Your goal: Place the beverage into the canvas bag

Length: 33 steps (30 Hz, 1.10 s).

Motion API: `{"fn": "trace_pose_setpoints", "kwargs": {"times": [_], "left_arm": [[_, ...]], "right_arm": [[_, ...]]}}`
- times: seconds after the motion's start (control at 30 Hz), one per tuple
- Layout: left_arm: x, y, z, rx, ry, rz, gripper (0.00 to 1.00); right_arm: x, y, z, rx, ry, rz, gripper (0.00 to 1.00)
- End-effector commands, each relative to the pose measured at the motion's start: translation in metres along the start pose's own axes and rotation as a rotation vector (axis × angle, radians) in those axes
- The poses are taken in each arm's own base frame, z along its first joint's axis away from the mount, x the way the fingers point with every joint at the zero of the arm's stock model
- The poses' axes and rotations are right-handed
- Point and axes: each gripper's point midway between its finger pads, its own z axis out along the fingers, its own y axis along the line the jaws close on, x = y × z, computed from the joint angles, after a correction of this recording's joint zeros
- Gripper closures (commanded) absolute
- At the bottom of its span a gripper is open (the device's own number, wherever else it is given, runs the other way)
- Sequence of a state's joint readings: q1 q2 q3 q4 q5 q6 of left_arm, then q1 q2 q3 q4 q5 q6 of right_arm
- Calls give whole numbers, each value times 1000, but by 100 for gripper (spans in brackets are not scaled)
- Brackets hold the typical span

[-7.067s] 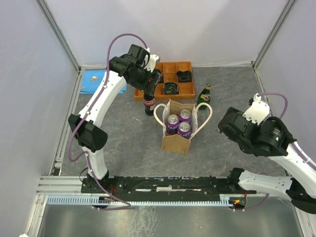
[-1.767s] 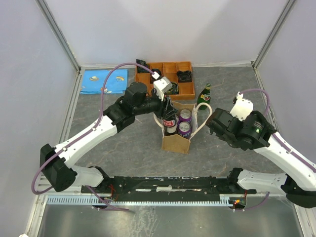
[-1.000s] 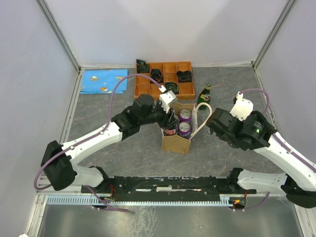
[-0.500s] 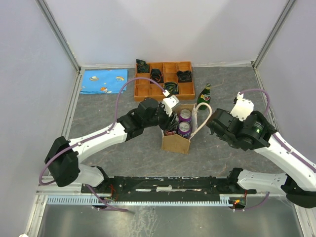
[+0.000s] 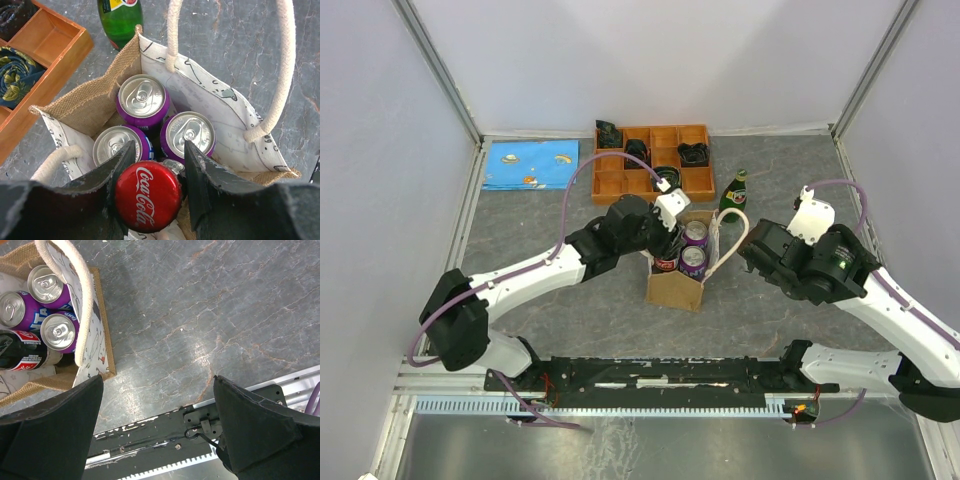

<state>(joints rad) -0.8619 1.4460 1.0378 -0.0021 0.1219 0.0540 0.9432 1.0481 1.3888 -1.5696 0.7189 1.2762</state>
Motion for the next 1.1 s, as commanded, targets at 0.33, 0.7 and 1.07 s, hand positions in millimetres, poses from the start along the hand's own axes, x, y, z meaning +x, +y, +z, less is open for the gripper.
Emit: {"fn": "trace_pose_setpoints", "kwargs": {"times": [0.33,0.7,1.07], "left_arm": [[-43,-11,-10,7,-123,123,56],[-47,-7,-15,-19,-125,116,1],[-128,-13,-60,-11,-307,69,1]], "right_arm": [[-7,-3,2,10,-21,-6,1],[-6,-2,3,4,-14,-7,1],[-25,2,-5,-28,-73,44,1]]}}
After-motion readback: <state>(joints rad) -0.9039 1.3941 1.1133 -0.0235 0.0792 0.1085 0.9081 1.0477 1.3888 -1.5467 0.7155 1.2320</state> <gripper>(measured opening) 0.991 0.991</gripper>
